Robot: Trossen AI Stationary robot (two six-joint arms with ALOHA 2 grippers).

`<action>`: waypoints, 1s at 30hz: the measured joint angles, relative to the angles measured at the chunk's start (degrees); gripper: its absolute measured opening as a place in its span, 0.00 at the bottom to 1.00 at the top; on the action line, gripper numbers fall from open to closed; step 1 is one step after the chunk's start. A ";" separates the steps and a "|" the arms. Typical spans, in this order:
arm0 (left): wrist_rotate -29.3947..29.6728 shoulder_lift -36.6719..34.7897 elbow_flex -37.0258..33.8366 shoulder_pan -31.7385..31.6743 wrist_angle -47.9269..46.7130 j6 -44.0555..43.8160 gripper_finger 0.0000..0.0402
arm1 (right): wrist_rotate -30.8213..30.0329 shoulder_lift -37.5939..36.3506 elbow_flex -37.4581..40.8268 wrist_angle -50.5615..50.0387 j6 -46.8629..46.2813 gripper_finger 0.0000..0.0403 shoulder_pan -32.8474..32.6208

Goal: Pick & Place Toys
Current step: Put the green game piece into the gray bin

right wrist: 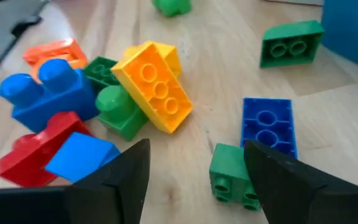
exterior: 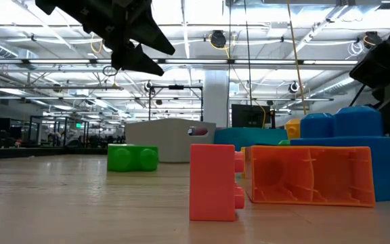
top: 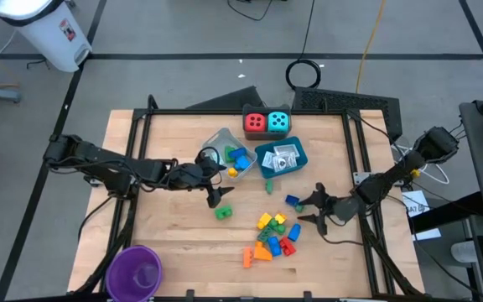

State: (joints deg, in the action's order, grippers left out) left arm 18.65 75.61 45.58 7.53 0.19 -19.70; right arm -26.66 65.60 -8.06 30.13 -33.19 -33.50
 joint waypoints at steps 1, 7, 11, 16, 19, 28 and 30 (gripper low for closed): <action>0.00 0.00 0.00 0.00 0.00 0.00 0.96 | 0.36 0.00 0.43 1.97 1.10 0.57 0.00; 2.44 0.00 0.00 0.00 0.04 -0.10 0.93 | 0.43 -0.02 0.30 8.29 6.95 0.58 0.00; 2.93 0.00 0.00 0.00 0.04 -0.11 0.92 | 0.10 -0.10 -1.66 4.85 7.88 0.58 0.00; 2.93 0.00 0.00 0.00 0.02 -0.09 0.94 | -0.32 -0.09 -8.01 -14.13 9.04 0.58 0.00; 2.93 0.00 0.00 0.00 0.02 -0.09 0.95 | -0.55 -0.09 -12.47 -26.15 6.66 0.58 0.15; 2.91 0.00 0.00 0.00 0.02 -0.38 0.94 | -3.30 -0.09 -16.42 -41.10 -2.69 0.55 0.52; 2.92 0.00 0.00 0.00 0.02 -0.55 0.93 | -3.23 -0.09 -15.72 -41.11 -5.26 0.53 0.75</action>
State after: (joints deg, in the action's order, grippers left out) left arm 21.57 75.61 45.58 7.53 0.21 -20.25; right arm -29.89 65.52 -23.78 -10.98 -38.45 -32.74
